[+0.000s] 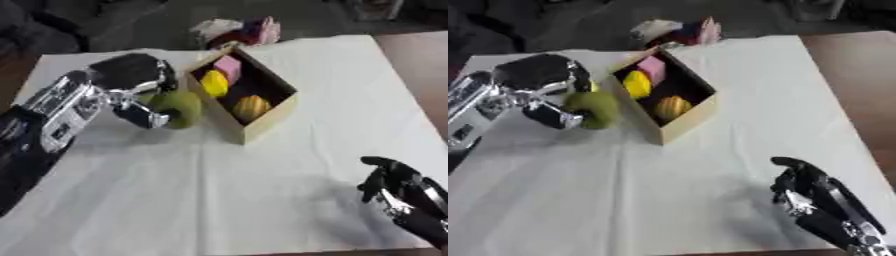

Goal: Pick up objects on the table and place them in the box.

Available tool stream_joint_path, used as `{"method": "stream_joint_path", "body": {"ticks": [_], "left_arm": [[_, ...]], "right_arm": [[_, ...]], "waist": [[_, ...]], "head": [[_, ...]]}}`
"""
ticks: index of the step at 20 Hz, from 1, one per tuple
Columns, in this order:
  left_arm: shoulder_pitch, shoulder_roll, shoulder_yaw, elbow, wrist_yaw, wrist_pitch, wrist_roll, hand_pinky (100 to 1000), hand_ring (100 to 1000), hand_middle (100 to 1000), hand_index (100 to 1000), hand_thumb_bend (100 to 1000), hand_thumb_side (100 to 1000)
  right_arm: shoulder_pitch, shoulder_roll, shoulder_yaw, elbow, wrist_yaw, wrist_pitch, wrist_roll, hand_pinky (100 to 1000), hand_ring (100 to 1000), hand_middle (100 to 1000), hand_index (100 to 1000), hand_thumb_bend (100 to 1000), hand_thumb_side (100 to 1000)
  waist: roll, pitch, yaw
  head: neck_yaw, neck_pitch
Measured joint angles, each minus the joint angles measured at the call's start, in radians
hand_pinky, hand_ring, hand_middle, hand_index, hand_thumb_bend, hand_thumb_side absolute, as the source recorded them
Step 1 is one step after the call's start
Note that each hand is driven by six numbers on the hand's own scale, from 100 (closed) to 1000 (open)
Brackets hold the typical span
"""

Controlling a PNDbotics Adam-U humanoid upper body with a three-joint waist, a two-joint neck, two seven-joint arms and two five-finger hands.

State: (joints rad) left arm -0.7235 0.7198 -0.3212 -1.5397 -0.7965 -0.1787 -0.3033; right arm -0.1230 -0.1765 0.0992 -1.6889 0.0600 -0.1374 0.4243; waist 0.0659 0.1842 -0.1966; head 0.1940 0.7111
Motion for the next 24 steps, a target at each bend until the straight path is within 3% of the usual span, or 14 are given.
{"method": "stream_joint_path", "body": {"ticks": [5, 10, 12, 17, 20, 24], "left_arm": [[-0.116, -0.099, -0.003, 0.149, -0.056, 0.019, 0.064, 759, 630, 513, 628, 166, 251], [-0.172, -0.207, -0.002, 0.322, -0.148, 0.001, 0.118, 770, 683, 628, 731, 166, 258], [-0.176, -0.237, -0.002, 0.367, -0.172, -0.009, 0.133, 783, 728, 703, 782, 213, 276], [-0.175, -0.277, -0.015, 0.42, -0.218, -0.036, 0.133, 802, 773, 785, 867, 369, 314], [-0.168, -0.281, -0.021, 0.425, -0.236, -0.055, 0.114, 806, 777, 796, 875, 346, 304], [-0.153, -0.255, -0.02, 0.388, -0.187, -0.066, 0.076, 805, 752, 753, 840, 238, 274]], "right_arm": [[0.0, 0.001, 0.001, 0.0, 0.0, 0.002, 0.003, 700, 465, 482, 840, 100, 410], [-0.005, 0.006, 0.012, 0.0, -0.001, 0.003, 0.012, 700, 465, 482, 840, 100, 415], [-0.006, 0.006, 0.013, 0.0, -0.001, 0.004, 0.014, 700, 465, 482, 840, 100, 415], [-0.008, 0.008, 0.014, 0.0, -0.002, 0.005, 0.016, 700, 465, 482, 840, 100, 411], [-0.009, 0.009, 0.013, 0.0, -0.002, 0.005, 0.016, 700, 465, 482, 840, 100, 411], [-0.008, 0.011, 0.012, 0.0, -0.002, 0.005, 0.015, 700, 465, 482, 840, 100, 410]], "waist": [[-0.002, 0.0, -0.016], [-0.009, 0.0, -0.031], [-0.009, 0.001, -0.031], [-0.01, 0.003, -0.035], [-0.012, 0.003, -0.033], [-0.011, 0.003, -0.025]], "head": [[0.01, 0.0], [0.026, 0.0], [0.031, 0.0], [0.033, 0.0], [0.031, 0.0], [0.021, 0.0]]}}
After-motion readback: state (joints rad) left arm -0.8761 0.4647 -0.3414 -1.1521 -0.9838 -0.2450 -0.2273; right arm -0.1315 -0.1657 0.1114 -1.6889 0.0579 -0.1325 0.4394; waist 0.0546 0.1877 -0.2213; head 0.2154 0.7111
